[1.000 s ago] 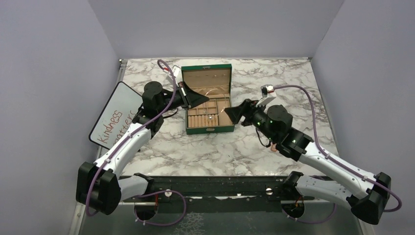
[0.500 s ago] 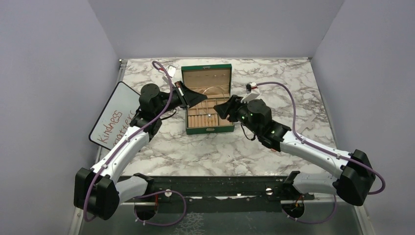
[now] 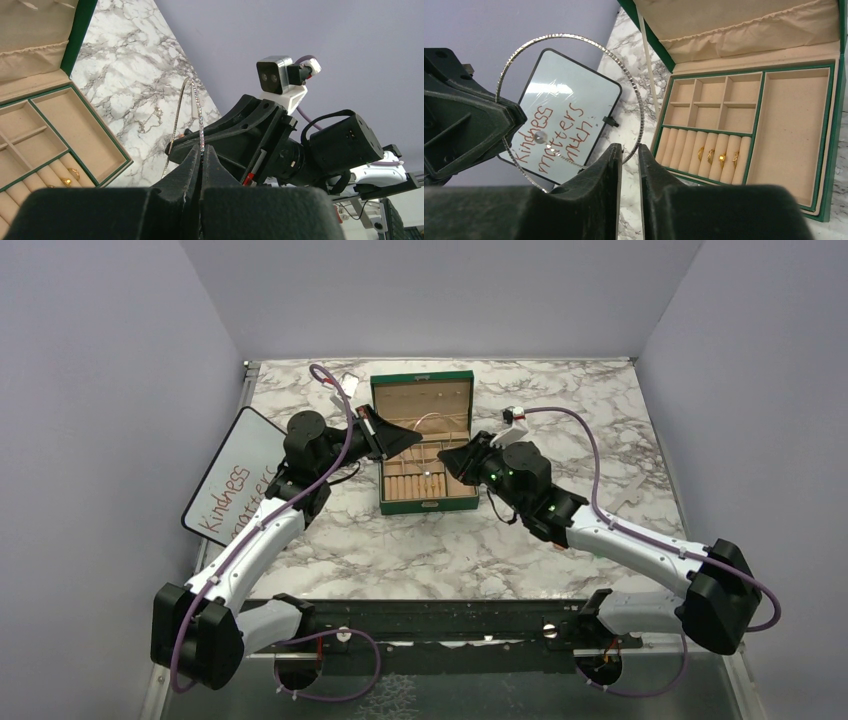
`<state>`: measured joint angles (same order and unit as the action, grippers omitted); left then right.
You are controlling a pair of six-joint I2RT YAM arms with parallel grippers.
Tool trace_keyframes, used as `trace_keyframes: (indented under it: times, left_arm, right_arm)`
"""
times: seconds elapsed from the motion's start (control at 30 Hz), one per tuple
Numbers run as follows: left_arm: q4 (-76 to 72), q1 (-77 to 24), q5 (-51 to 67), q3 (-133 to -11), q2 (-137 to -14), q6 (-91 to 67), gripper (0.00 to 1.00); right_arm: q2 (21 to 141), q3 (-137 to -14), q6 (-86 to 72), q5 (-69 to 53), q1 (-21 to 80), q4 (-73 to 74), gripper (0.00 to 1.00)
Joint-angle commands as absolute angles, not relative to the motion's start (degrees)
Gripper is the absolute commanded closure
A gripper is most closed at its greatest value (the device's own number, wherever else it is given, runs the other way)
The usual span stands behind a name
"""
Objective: Organize the mixed jewelry
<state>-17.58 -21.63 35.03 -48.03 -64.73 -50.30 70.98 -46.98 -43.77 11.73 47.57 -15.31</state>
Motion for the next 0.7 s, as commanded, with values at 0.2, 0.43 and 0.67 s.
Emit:
trace_keyframes:
  times: [0.2,0.43,0.67]
  left_arm:
    - [-19.51,-21.87,33.51,-48.34,-62.48,-49.02,1.0]
    - [-19.51,-21.88,32.88,-48.11,-61.85,-48.91,1.0]
    - [-19.47,-21.88,32.09,-47.65,-61.55,-48.77,1.0]
  right_arm:
    - [71.94,-48.74,-45.37,13.22,47.65,-15.87,0.66]
    - [72.51,-49.37,-46.46,13.63,47.65,-14.5,0.62]
    - [72.09,-48.92,-45.84,12.9,47.68,-14.75,0.81]
